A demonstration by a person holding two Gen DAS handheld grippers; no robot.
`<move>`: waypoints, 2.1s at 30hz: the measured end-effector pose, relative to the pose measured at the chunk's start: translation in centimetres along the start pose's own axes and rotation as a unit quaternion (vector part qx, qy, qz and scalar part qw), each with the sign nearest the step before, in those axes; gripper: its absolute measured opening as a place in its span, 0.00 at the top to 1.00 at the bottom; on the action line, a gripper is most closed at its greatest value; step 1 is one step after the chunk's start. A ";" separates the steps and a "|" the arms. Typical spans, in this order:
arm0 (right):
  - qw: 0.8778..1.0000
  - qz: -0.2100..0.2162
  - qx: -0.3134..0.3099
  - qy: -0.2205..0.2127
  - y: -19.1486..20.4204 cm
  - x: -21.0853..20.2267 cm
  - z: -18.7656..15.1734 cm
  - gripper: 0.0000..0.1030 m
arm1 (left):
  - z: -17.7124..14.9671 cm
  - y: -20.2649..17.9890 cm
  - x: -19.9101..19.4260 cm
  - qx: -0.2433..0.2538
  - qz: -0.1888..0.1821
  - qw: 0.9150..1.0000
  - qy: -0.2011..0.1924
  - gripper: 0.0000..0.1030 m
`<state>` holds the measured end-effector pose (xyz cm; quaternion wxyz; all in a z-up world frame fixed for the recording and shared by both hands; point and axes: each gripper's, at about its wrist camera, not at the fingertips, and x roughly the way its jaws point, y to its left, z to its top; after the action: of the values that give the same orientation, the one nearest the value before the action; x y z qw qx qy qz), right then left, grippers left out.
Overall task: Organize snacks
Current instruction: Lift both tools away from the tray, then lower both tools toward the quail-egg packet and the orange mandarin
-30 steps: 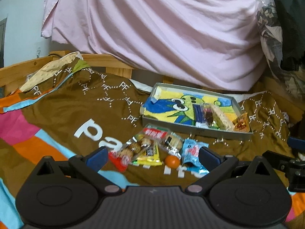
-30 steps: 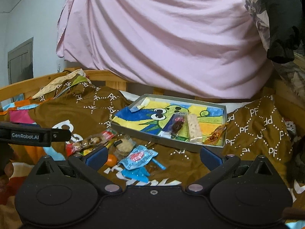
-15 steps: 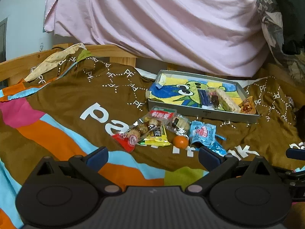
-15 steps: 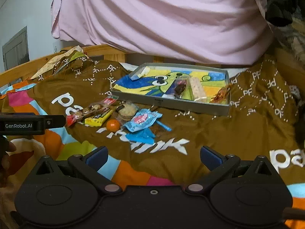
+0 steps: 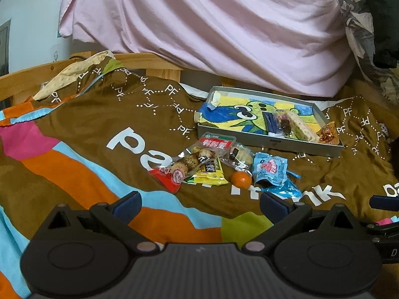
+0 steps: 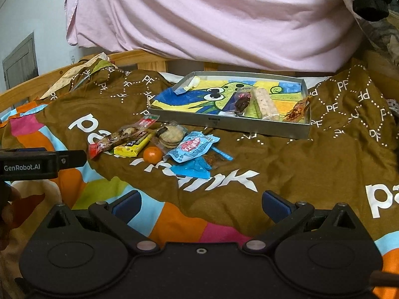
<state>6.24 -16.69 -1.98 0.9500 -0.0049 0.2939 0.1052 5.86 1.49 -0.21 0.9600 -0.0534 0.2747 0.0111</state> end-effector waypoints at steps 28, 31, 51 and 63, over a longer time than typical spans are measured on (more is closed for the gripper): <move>1.000 0.014 -0.010 0.007 0.7 3.4 0.6 0.01 | 0.2 1.9 2.2 -0.011 -0.002 1.000 -0.009 0.00; 1.000 0.022 -0.020 0.006 0.8 3.7 0.6 0.01 | 0.7 2.1 3.1 -0.006 -0.001 1.000 -0.016 0.00; 0.987 0.111 -0.110 0.024 2.4 8.7 4.1 0.03 | 5.0 7.5 12.8 -0.027 -0.149 0.986 0.074 0.00; 0.980 0.120 -0.154 0.032 4.7 13.2 5.8 0.29 | 4.4 7.8 13.6 -0.002 -0.202 0.977 0.074 0.11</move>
<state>19.18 -9.12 -4.32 0.9083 -0.1192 0.3033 0.2623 19.33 9.66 -4.46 0.9193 -0.1106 0.3287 -0.1863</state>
